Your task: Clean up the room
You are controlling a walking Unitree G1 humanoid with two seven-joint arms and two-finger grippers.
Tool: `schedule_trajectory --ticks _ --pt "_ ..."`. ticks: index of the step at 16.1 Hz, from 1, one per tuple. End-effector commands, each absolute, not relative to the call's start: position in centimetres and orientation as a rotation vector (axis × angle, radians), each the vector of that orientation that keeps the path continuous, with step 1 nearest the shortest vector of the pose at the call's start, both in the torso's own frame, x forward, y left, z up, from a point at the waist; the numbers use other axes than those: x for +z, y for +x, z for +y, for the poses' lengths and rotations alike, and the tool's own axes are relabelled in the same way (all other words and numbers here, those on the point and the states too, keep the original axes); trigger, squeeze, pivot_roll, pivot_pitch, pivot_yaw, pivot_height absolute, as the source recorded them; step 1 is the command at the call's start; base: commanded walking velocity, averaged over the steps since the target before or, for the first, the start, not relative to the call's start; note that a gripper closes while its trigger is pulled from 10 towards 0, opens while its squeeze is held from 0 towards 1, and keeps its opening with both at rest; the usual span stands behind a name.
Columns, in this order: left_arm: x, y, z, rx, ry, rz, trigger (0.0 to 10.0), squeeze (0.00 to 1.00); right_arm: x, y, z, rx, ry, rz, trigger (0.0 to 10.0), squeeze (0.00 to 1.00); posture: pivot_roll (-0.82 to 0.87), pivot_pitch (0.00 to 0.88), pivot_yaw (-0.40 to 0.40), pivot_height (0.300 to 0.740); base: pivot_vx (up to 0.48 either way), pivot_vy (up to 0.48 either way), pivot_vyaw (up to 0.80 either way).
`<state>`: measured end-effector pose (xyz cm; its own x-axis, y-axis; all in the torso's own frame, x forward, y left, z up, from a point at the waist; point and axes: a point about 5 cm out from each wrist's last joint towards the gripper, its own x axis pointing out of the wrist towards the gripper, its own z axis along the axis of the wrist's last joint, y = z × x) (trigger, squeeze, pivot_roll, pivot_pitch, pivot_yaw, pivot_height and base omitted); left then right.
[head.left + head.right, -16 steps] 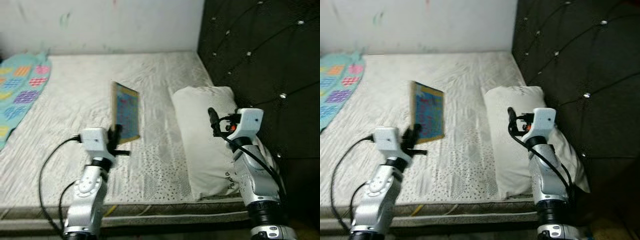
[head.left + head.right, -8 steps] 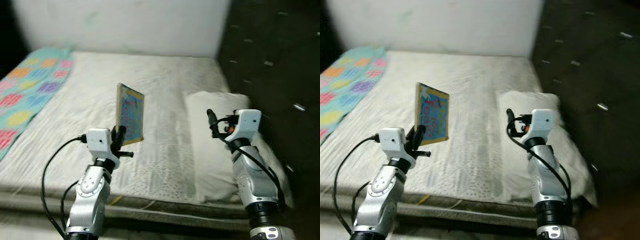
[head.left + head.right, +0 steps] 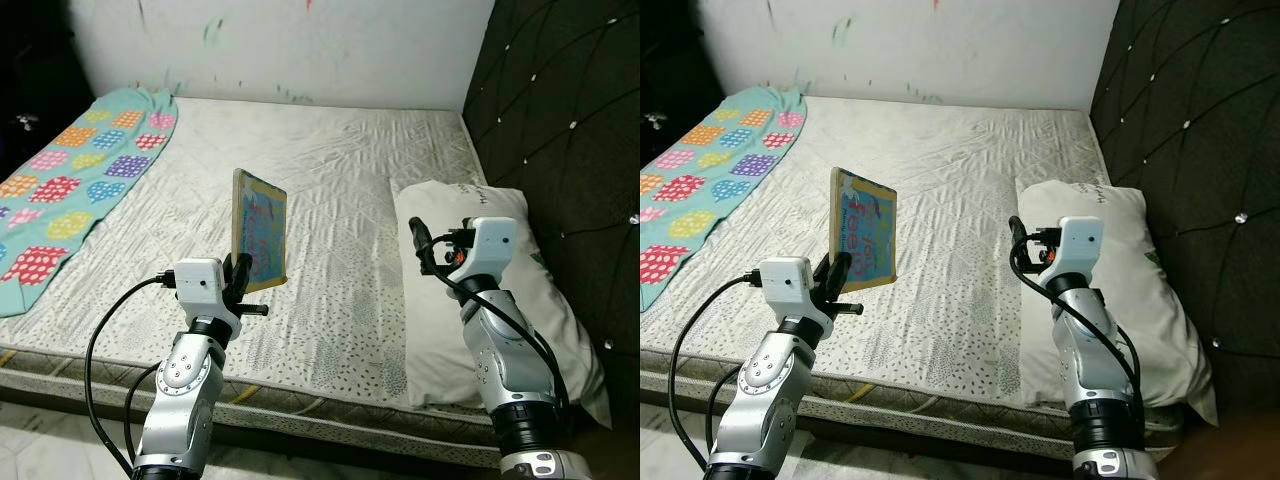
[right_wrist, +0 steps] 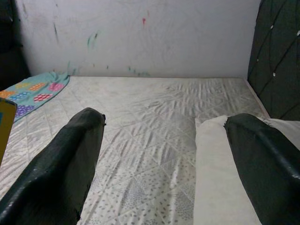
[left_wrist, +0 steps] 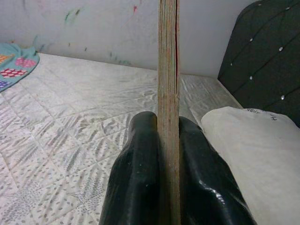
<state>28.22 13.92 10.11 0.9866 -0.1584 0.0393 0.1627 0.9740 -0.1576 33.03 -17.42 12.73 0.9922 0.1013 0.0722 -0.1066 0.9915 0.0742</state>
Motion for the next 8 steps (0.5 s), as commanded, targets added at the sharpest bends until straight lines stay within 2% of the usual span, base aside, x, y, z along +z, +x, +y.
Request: schedule_trajectory --ticks 1,3,6,8 --pt "11.19 28.55 13.99 -0.170 -0.146 -0.074 10.0 0.00 12.95 33.16 -17.45 0.107 0.084 -0.080 10.0 0.00 -0.05 0.000 0.022 0.740 0.000 0.000 0.00" --pt "11.22 28.54 13.95 -0.171 -0.147 -0.074 10.0 0.00 12.96 33.18 -17.35 0.112 0.092 -0.078 10.0 0.00 -0.05 0.000 0.022 0.740 0.000 0.000 0.00" --pt "11.25 28.58 13.92 -0.175 -0.143 -0.075 10.0 0.00 12.98 33.33 -17.35 0.108 0.104 -0.076 10.0 0.00 -0.05 0.000 0.022 0.740 0.000 0.000 -0.73" --pt "11.28 28.65 13.90 -0.176 -0.143 -0.075 10.0 0.00 13.03 33.40 -17.34 0.106 0.099 -0.077 10.0 0.00 -0.05 0.000 0.020 0.740 0.000 0.000 0.00"
